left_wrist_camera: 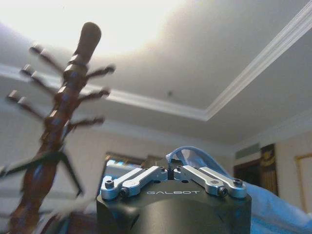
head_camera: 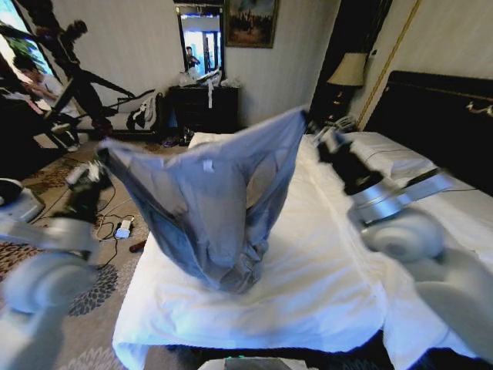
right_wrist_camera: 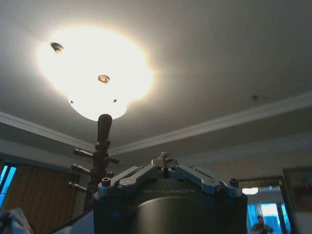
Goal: Pick up the clothes from the bed and hang them on the clothes hanger.
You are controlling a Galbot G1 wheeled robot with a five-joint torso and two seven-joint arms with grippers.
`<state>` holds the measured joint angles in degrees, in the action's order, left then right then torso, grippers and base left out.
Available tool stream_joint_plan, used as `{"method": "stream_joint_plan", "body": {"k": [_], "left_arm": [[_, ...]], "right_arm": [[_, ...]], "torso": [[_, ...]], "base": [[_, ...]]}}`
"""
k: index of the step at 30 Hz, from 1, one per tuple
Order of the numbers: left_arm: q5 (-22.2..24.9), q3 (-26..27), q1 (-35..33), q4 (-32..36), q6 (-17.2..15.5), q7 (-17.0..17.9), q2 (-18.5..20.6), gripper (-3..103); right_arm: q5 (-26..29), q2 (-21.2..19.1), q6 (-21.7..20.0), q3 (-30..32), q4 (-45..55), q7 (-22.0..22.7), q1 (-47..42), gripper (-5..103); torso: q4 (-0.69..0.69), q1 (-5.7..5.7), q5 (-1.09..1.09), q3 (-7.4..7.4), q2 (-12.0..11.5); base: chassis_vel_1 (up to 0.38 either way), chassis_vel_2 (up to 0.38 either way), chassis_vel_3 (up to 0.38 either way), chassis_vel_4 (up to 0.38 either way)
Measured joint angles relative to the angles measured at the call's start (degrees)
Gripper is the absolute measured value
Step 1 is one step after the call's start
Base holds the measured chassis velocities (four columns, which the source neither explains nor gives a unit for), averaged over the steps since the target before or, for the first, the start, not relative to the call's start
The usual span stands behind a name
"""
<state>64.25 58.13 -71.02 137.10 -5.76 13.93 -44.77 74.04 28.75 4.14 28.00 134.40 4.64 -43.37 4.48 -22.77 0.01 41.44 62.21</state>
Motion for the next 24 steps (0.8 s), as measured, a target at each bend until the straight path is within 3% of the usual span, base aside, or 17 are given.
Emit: {"method": "stream_joint_plan", "body": {"k": [2, 6, 9, 11, 12, 14, 15, 17, 19, 22, 24], "left_arm": [[1.3, 1.2, 0.3, -0.1, -0.5, 0.3, 1.5, 0], [-2.3, -1.9, -2.9, -0.8, -0.9, -0.2, -1.7, 0], [-10.5, -7.7, -7.5, -2.9, -0.9, -1.0, -8.5, 0], [-12.4, -9.0, -8.2, -3.7, -0.9, -1.0, -9.7, 0], [-18.3, -12.1, -9.8, -6.5, -0.9, -0.9, -12.3, 0], [-20.3, -13.0, -10.3, -7.6, -0.9, -0.8, -12.8, 0], [-25.4, -15.5, -11.5, -10.6, -0.9, -0.5, -14.0, 0], [-31.4, -18.0, -12.6, -14.6, -0.8, 0.1, -15.2, 0], [-32.9, -18.6, -12.9, -15.7, -0.8, 0.4, -15.7, 0], [-37.2, -19.8, -13.5, -20.0, -0.8, 1.8, -17.7, 0], [-37.5, -19.8, -13.6, -20.3, -0.8, 1.9, -17.9, 0]], "right_arm": [[1.0, -1.1, -0.8, 0.8, 0.2, 0.0, 0.8, 0], [-1.8, 0.4, -1.9, -2.2, 0.4, 0.0, -2.9, 0], [-10.7, 4.9, -3.5, -12.7, -2.1, 0.1, -6.6, 0], [-13.0, 6.5, -4.0, -15.8, -3.3, 0.1, -7.0, 0], [-17.1, 10.4, -4.7, -22.8, -6.7, 0.3, -7.3, 0], [-18.3, 11.7, -4.7, -24.9, -8.2, 0.3, -7.3, 0], [-21.4, 15.1, -4.4, -29.7, -12.7, 0.1, -6.9, 0], [-25.3, 19.3, -3.3, -35.1, -19.5, -0.4, -6.2, 0], [-26.4, 20.5, -3.0, -36.5, -21.5, -0.4, -6.0, 0], [-30.7, 26.2, -1.6, -42.3, -30.2, -0.5, -5.6, 0], [-31.1, 26.8, -1.5, -42.7, -30.9, -0.5, -5.5, 0]], "torso": [[-0.01, 0.01, 0.0, 0.0, 0.0], [0.0, 0.01, -0.02, 0.0, 0.0], [-0.04, 0.01, -0.02, 0.0, 0.0], [-0.03, 0.01, -0.01, 0.0, 0.0], [-0.01, 0.01, 0.01, 0.01, 0.0], [-0.02, 0.01, 0.0, 0.01, 0.0], [-0.02, 0.01, 0.0, 0.0, 0.0], [-0.03, 0.01, -0.03, 0.01, 0.0], [-0.03, 0.01, -0.02, 0.01, 0.0], [-0.01, 0.0, -0.01, 0.01, 0.0], [-0.01, 0.0, -0.02, 0.01, 0.0]], "base": [[0.0, 0.0, 0.0, 0.0], [0.0, 0.0, 0.0, 0.0], [0.0, 0.0, 0.0, 0.0], [0.0, 0.0, 0.0, 0.0], [0.0, 0.0, 0.0, 0.0], [0.0, 0.0, 0.0, 0.0], [0.0, 0.0, 0.0, 0.0], [0.0, 0.0, 0.0, 0.0], [0.0, 0.0, 0.0, 0.0], [0.0, 0.0, 0.0, 0.0], [0.0, 0.0, 0.0, 0.0]]}}
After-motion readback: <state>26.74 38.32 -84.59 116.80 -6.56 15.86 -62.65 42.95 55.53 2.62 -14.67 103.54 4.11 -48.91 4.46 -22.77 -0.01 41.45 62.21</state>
